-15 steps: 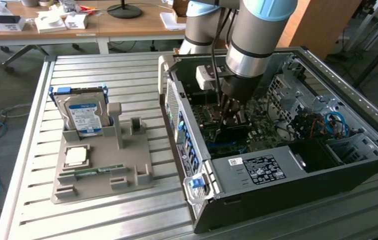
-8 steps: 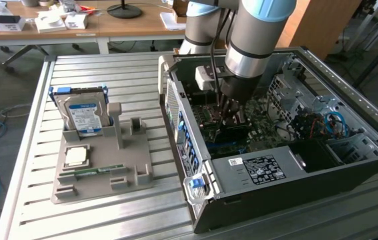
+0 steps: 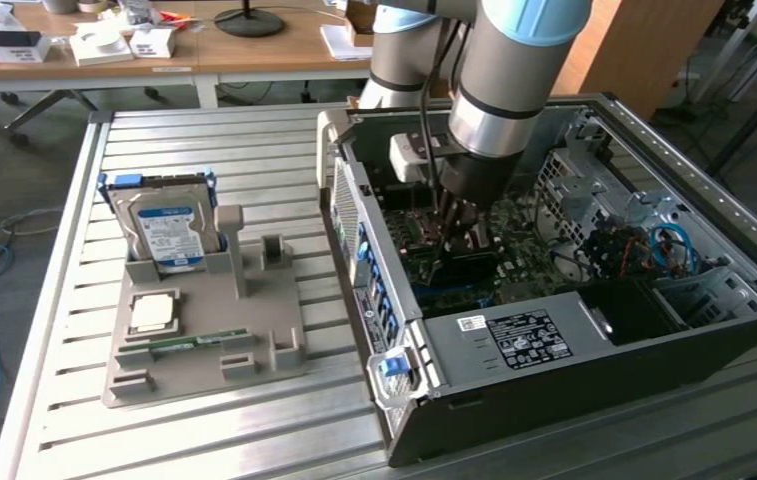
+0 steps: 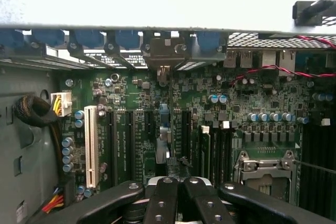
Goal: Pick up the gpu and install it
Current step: 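Press down on the gpu until it lock into place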
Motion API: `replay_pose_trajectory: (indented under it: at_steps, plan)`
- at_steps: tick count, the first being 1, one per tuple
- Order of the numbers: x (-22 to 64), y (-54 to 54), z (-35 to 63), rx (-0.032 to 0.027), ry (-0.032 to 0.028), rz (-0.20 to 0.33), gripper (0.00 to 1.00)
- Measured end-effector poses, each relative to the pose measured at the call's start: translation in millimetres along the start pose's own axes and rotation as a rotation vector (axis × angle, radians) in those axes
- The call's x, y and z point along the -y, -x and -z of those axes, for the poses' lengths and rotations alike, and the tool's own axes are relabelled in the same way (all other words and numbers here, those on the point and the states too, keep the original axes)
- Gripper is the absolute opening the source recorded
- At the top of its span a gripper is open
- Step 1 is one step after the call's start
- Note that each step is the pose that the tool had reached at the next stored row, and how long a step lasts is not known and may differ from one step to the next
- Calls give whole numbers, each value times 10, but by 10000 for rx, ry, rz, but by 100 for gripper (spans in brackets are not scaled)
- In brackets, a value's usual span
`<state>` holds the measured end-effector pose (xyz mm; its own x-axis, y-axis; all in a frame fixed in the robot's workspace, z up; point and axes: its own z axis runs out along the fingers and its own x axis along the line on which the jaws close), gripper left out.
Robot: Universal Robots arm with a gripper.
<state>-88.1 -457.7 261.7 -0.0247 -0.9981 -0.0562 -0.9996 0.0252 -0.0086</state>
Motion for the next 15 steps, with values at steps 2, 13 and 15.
replay_pose_trajectory:
  at_steps: [2, 13, 15]
  plan:
    - [-4, -2, -12, 0, 7, -1, 11]
    - [-3, -1, -16, 8, -1, 0, 11]
    - [-3, 0, -11, 15, -3, -1, 11]
